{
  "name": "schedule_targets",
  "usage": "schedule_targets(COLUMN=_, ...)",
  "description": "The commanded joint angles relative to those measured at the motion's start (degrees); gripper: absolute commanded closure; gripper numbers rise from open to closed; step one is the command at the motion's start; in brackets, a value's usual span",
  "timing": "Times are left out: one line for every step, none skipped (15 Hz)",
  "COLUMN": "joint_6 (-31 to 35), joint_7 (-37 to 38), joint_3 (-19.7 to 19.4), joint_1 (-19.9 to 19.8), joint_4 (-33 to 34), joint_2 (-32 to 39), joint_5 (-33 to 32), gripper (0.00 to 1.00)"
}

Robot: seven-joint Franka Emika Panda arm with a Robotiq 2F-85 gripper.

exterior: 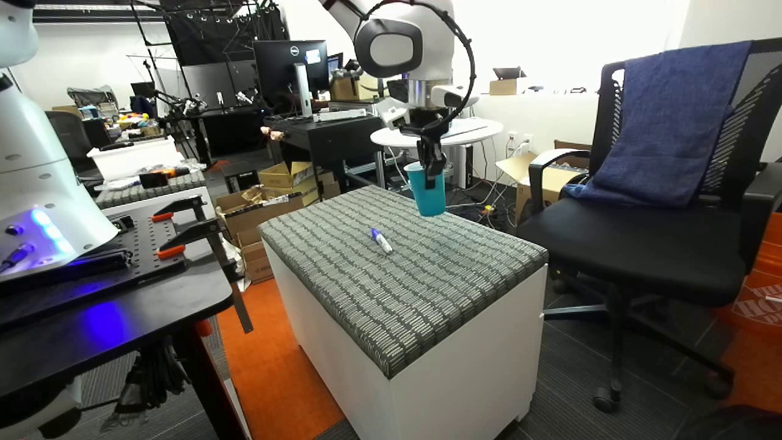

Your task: Move the blue cup to the right

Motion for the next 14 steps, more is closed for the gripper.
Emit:
schedule_targets(joint_6=1.2, joint_7=1.8, joint_3=0.2, joint_1=-0.8, joint_4=3.3, joint_2=3.5, joint_5=1.5, gripper=1.00)
schedule_targets(joint_6=1.4, joint_7=2.3, joint_3=0.2, joint_1=-0.9, joint_4=3.8, joint_2=4.4, joint_5=1.6, gripper=1.00)
schedule_targets(joint_6=1.2, joint_7=2.3, joint_3=0.4, joint_1=-1.2, joint_4=4.4, joint_2=5.1, joint_5=1.7, gripper=1.00)
schedule_targets(joint_6=1.2, joint_7=2.0, joint_3=0.6, joint_1=-1.6, joint_4=4.9, joint_2=6.0, joint_5=2.0, gripper=1.00)
schedule_targets(joint_6=1.2, joint_7=2.2, joint_3=0.6, joint_1=-1.7, joint_4=5.4, joint_2=6.7, joint_5=2.1, gripper=1.00)
schedule_targets(joint_6=0.8, joint_7=1.9, joint_3=0.9, joint_1=-2.0, joint_4=5.9, joint_2=7.4, joint_5=2.4, gripper=1.00)
schedule_targets(joint_6=0.7, joint_7=1.8, joint_3=1.1, joint_1=-2.4, joint_4=6.5, joint_2=8.2, joint_5=2.8, gripper=1.00)
schedule_targets(joint_6=0.4, joint_7=1.5, joint_3=1.4, joint_1=-2.7, joint_4=7.1, joint_2=8.9, joint_5=3.0, gripper=1.00)
schedule_targets(joint_6=-0.2, joint_7=1.1, joint_3=1.8, joint_1=-3.2, joint_4=7.8, joint_2=9.6, joint_5=3.4, gripper=1.00)
schedule_targets(joint_6=-0.2, joint_7=1.2, joint_3=2.0, joint_1=-3.4, joint_4=8.4, joint_2=10.3, joint_5=3.7, gripper=1.00)
schedule_targets(joint_6=-0.5, joint_7=1.1, joint_3=2.2, joint_1=-3.7, joint_4=9.1, joint_2=10.9, joint_5=3.9, gripper=1.00)
schedule_targets(joint_6=-0.8, joint_7=0.9, joint_3=2.5, joint_1=-4.0, joint_4=9.6, joint_2=11.5, joint_5=4.0, gripper=1.00)
schedule_targets(joint_6=-0.8, joint_7=1.2, joint_3=2.5, joint_1=-4.0, joint_4=10.2, joint_2=12.0, joint_5=4.0, gripper=1.00)
schedule_targets(joint_6=-0.9, joint_7=1.3, joint_3=2.6, joint_1=-4.1, joint_4=10.9, joint_2=12.6, joint_5=4.0, gripper=1.00)
